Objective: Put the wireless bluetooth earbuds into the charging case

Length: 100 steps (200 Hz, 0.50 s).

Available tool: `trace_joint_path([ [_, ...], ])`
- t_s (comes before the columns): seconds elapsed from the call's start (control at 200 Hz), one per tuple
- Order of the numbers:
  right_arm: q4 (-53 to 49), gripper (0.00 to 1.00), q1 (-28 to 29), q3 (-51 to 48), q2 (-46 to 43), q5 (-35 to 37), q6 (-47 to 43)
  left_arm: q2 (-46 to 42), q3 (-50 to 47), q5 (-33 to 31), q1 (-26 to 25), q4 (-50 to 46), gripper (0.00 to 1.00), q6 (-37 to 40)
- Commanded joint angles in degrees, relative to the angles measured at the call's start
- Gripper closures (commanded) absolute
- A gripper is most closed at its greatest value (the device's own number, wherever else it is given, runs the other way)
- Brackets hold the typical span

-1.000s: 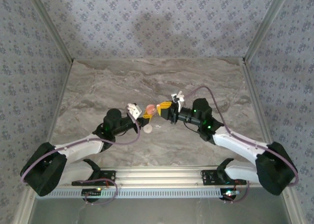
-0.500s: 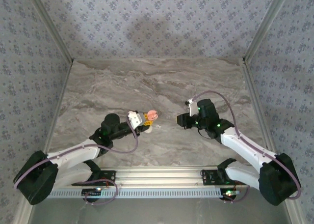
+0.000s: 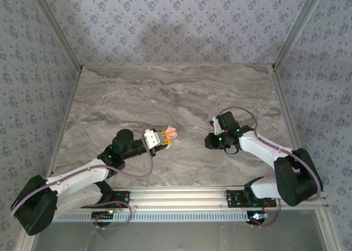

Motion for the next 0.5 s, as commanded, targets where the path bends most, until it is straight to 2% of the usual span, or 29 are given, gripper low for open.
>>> trace_joint_path([
  [0.0, -5.86, 0.8, -0.39, 2.94, 2.72, 3.25, -1.06, -0.62, 1.1, -0.02, -0.46, -1.05, 1.0, 1.27],
  [0.405, -11.48, 0.77, 0.18, 6.67, 10.79, 7.56, -0.64, -0.56, 1.21, -1.45, -0.57, -0.92, 1.0, 1.58],
  [0.495, -12.69, 0.61, 0.64, 7.55, 11.52, 8.09, -0.82, -0.51, 1.12, -1.78, -0.56, -0.9, 1.0, 1.66],
])
